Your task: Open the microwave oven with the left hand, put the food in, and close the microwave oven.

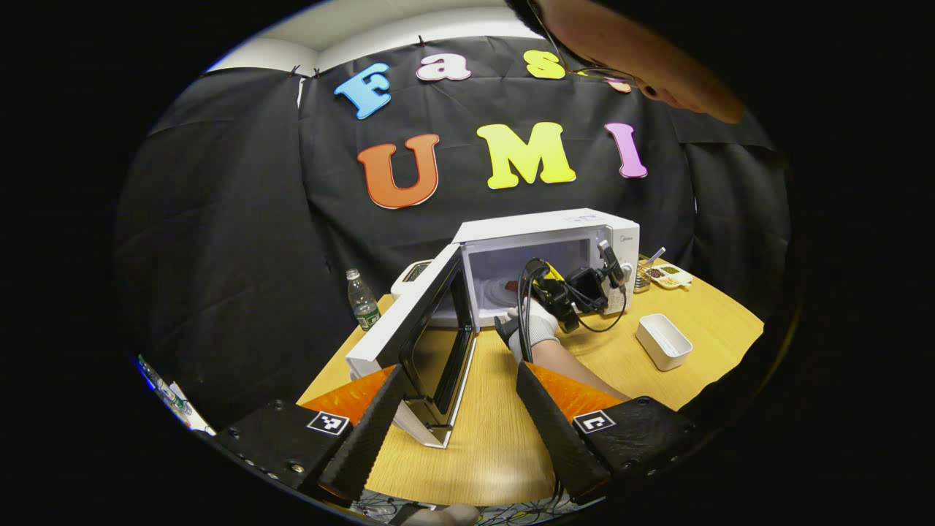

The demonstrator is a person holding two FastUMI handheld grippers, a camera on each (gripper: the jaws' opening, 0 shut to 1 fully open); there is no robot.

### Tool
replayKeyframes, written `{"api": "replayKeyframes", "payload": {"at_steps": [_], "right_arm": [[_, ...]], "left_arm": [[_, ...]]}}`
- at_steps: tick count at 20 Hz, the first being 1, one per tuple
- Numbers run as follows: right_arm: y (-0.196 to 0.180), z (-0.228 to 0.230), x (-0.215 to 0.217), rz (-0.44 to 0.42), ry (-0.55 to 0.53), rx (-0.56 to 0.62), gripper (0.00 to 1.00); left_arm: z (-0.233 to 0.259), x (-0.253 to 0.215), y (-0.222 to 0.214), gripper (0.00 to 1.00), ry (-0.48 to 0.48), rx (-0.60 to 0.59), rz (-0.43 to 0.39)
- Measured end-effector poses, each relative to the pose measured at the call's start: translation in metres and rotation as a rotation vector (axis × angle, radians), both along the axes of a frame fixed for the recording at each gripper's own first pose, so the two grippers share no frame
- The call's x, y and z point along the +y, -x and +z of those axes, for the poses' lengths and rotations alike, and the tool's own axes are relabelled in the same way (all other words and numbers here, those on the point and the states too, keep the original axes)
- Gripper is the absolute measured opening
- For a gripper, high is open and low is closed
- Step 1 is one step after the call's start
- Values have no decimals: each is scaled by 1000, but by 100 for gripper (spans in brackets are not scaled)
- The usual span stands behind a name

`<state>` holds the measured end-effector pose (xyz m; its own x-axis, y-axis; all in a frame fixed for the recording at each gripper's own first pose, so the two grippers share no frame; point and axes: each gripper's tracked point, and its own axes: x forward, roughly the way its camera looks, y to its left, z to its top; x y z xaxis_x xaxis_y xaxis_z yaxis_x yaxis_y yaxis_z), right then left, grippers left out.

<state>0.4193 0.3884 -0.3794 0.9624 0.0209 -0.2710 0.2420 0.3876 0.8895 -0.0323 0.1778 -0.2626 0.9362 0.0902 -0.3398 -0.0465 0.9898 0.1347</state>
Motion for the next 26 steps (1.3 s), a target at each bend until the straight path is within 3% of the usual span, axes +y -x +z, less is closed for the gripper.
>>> {"api": "replayKeyframes", "payload": {"at_steps": [1, 4, 5, 7, 11, 14, 16, 19, 20, 23, 24, 26], "right_arm": [[-4, 2, -4, -7, 20, -17, 10], [-4, 23, -1, 19, 48, -77, 48], [-3, 27, -3, 21, 82, -80, 72], [0, 24, -10, 23, 174, -62, 87], [1, 15, -17, 71, 353, -46, 87], [-1, 13, -20, 99, 420, -37, 88], [1, 18, -17, 136, 587, -64, 87], [5, 12, -14, 138, 528, -46, 89], [6, 10, -19, 133, 564, -44, 100], [10, 16, -22, 152, 553, -49, 100], [13, 20, -23, 159, 564, -48, 89], [26, 32, -21, 191, 603, -67, 89]], "left_arm": [[2, 2, -1, 95, 0, -2, 5], [6, 3, -4, 95, -11, -7, 11], [4, 2, -5, 95, -13, -5, 12], [7, -1, -7, 95, -16, -10, 7], [10, -5, -9, 95, -24, -17, 3], [9, -8, -10, 95, -24, -16, 0], [7, -9, -11, 95, -22, -15, 0], [7, -11, -13, 95, -21, -14, 0], [10, -12, -13, 95, -23, -21, -4], [13, -8, -12, 95, -28, -41, 1], [13, -6, -12, 95, -28, -37, 4], [19, -1, -12, 95, -34, -56, 9]]}}
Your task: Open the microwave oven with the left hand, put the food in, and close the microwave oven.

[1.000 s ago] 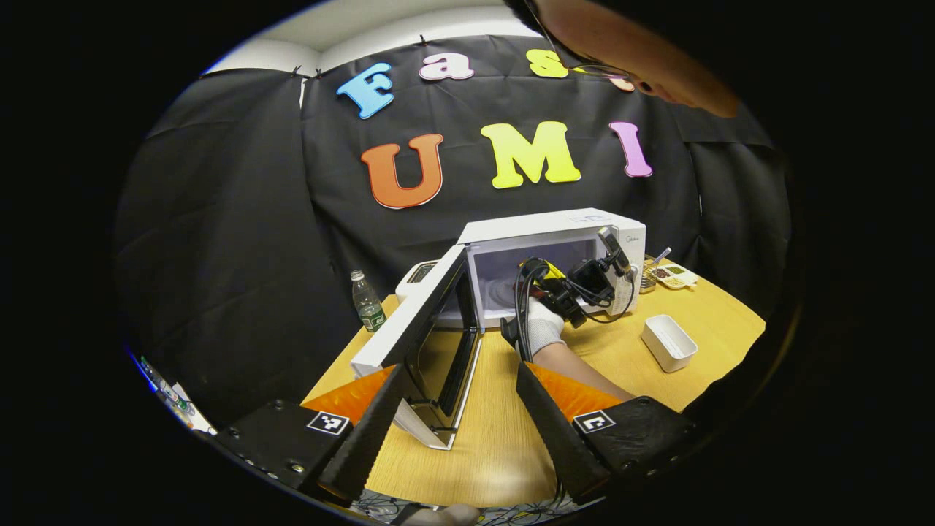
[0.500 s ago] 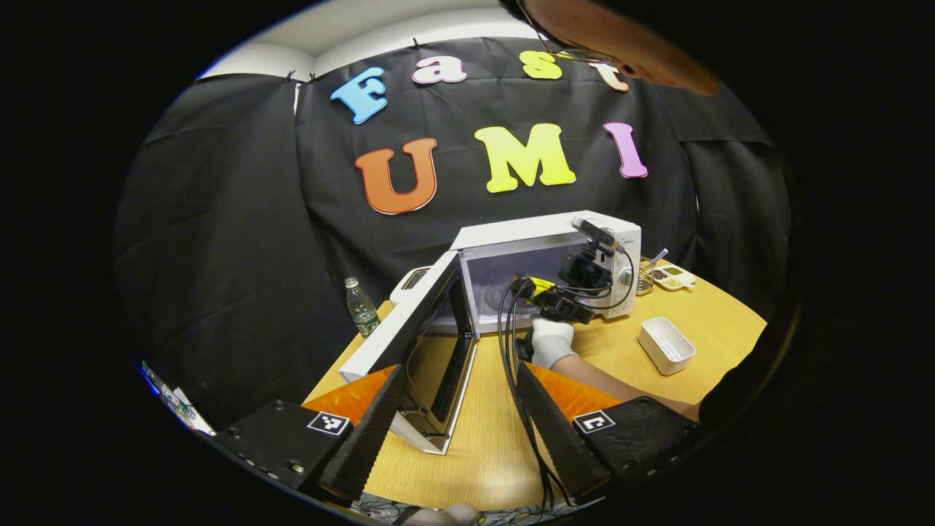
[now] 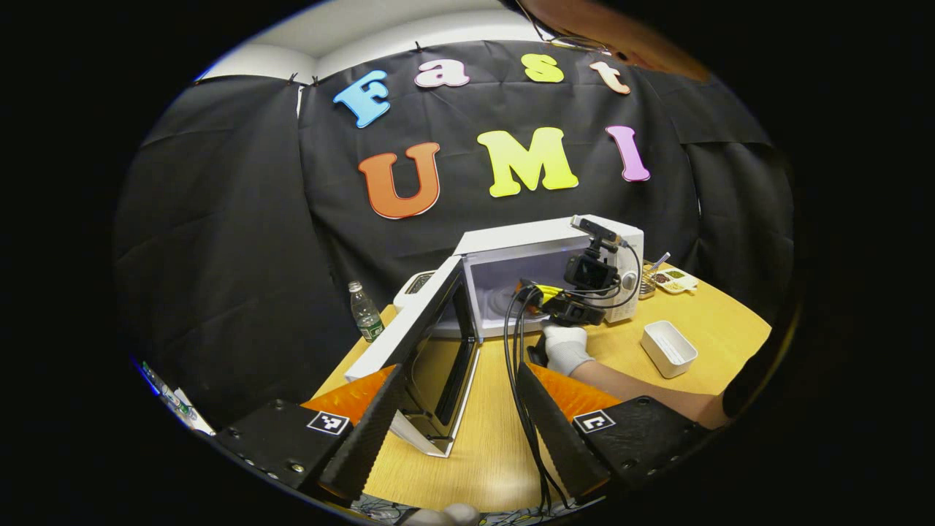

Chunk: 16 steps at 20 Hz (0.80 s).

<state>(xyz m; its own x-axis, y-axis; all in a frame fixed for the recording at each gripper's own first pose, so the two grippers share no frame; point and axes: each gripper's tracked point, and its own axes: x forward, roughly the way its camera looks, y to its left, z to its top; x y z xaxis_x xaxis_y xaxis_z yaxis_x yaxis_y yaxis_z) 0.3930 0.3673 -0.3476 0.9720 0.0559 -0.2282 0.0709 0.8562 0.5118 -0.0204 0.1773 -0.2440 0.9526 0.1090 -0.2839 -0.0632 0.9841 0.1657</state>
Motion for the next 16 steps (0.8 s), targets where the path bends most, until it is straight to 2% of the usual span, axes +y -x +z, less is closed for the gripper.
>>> {"api": "replayKeyframes", "payload": {"at_steps": [2, 6, 7, 8, 9, 10, 12, 15, 16], "right_arm": [[21, 16, -2, 47, 9, 1, 89], [85, 72, -29, 140, 113, -20, 89], [103, 86, -41, 166, 157, -19, 100], [121, 102, -53, 187, 186, -26, 100], [139, 118, -64, 213, 217, -35, 89], [155, 131, -78, 231, 266, -38, 100], [183, 150, -109, 245, 355, -33, 100], [222, 164, -139, 248, 364, 7, 100], [235, 168, -147, 246, 371, 15, 89]], "left_arm": [[7, 10, -1, 95, -7, -19, 12], [25, 49, -3, 95, -8, -68, 79], [24, 61, -3, 95, -1, -74, 96], [21, 76, -2, 95, 8, -71, 127], [17, 85, -1, 95, 27, -65, 142], [16, 97, 0, 95, 45, -72, 161], [13, 117, 0, 95, 52, -71, 192], [12, 140, 0, 95, 59, -87, 224], [12, 147, 0, 95, 63, -92, 234]]}}
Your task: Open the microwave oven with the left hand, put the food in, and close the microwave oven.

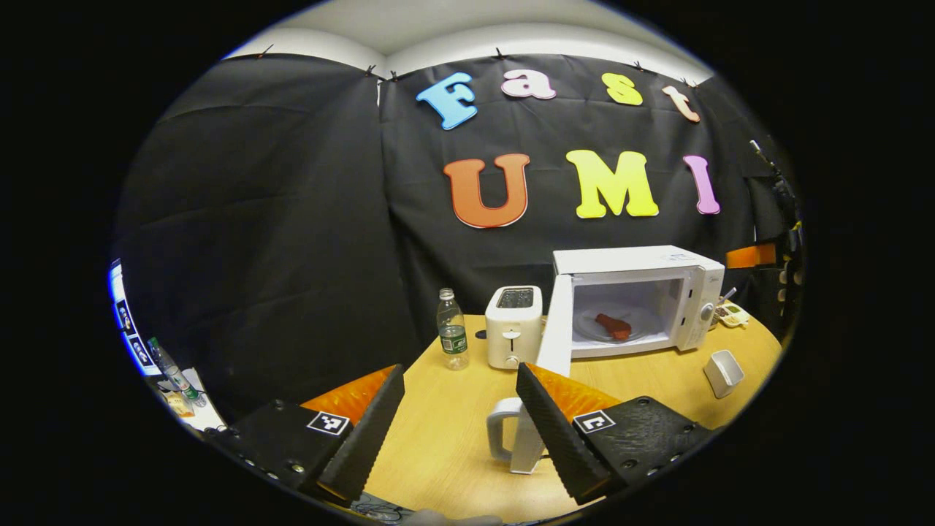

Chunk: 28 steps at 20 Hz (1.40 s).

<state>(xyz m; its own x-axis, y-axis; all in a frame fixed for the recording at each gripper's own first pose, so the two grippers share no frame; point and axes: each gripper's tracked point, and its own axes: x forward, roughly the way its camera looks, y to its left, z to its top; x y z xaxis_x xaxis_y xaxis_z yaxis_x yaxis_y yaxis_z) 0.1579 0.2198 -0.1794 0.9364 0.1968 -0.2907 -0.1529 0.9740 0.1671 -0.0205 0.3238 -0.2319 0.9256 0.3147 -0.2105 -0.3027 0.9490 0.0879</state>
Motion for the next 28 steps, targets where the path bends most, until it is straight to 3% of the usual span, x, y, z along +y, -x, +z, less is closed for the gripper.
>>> {"api": "replayKeyframes", "payload": {"at_steps": [3, 4, 5, 7, 9, 10, 11, 12, 13, 14, 15, 16, 17, 18, 19, 20, 21, 22, 28], "right_arm": [[31, 15, -28, -23, 22, 6, 89], [40, 21, -38, -32, 14, 2, 89], [48, 24, -45, -45, 10, 1, 89], [65, 28, -59, -59, 24, 10, 89], [79, 34, -70, -74, 44, 17, 89], [84, 37, -76, -83, 50, 19, 100], [88, 39, -80, -93, 52, 22, 89], [91, 41, -83, -96, 47, 25, 89], [94, 43, -88, -106, 46, 30, 100], [96, 46, -93, -114, 49, 34, 89], [98, 48, -97, -118, 48, 36, 89], [100, 52, -99, -121, 49, 35, 100], [99, 56, -105, -128, 54, 26, 89], [97, 59, -110, -136, 56, 22, 89], [96, 60, -111, -131, 51, 21, 100], [96, 59, -112, -127, 51, 30, 89], [94, 60, -113, -119, 50, 34, 100], [93, 61, -115, -115, 49, 36, 90], [91, 73, -130, -89, 40, 28, 89]], "left_arm": [[-7, 22, -2, 95, 2, -12, 36], [-12, 27, -3, 81, 7, -12, 36], [-20, 32, -4, 79, 16, -8, 37], [-32, 40, -12, 57, 26, 3, 34], [-46, 48, -12, 21, 37, 4, 42], [-56, 51, -13, 3, 41, 18, 50], [-62, 52, -15, 4, 38, 14, 40], [-70, 49, -22, 0, 39, 17, 22], [-82, 44, -27, 0, 46, 39, 8], [-90, 41, -30, 0, 40, 50, -5], [-97, 36, -33, 0, 42, 65, -23], [-100, 30, -34, 0, 45, 76, -33], [-100, 22, -37, 0, 40, 68, -51], [-100, 14, -39, 0, 41, 70, -70], [-102, 11, -42, 0, 28, 70, -66], [-104, 5, -41, 0, 30, 79, -74], [-105, 0, -39, 0, 42, 78, -87], [-106, -8, -39, 0, 47, 74, -102], [-104, -69, -36, 0, 28, 79, -191]]}}
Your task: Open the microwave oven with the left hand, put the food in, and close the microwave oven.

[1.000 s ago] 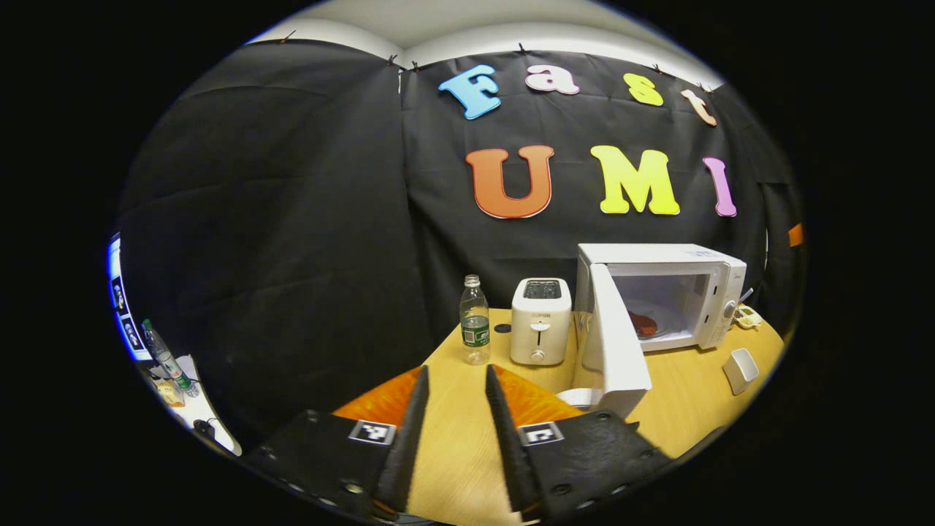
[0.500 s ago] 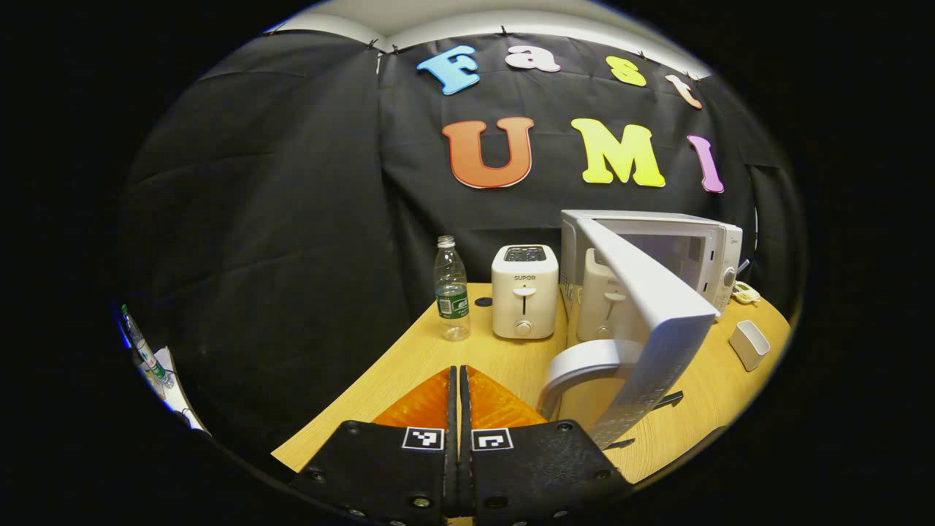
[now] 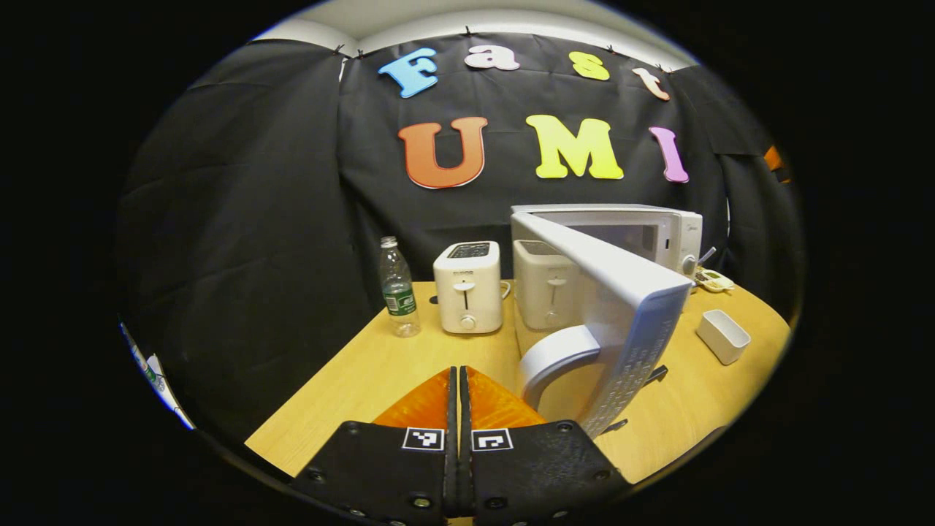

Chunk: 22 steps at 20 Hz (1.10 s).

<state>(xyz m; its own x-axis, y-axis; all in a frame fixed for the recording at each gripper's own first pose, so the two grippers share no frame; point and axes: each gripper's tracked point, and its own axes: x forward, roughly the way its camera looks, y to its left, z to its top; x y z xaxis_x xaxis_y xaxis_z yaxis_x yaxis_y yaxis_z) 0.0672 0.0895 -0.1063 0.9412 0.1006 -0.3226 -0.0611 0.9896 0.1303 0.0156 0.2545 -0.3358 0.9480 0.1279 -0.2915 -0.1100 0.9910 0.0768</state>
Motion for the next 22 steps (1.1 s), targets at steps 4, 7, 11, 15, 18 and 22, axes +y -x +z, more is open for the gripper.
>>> {"api": "replayKeyframes", "payload": {"at_steps": [4, 7, 11, 15, 18, 22], "right_arm": [[-1, 5, -18, 4, 6, 8, 100], [-4, 10, -31, -2, 0, 1, 90], [-4, 12, -55, -32, -6, 6, 100], [-1, 14, -82, -80, 3, 8, 100], [0, 12, -100, -115, 9, 22, 89], [0, 9, -118, -154, 17, 35, 100]], "left_arm": [[7, -58, -7, 0, 22, -20, -72], [21, -106, -19, 0, 16, -54, -147], [27, -156, -37, 0, 37, -66, -226], [30, -199, -58, 10, 49, -73, -311], [33, -226, -79, 0, 58, -81, -364], [34, -253, -104, 0, 54, -86, -421]]}}
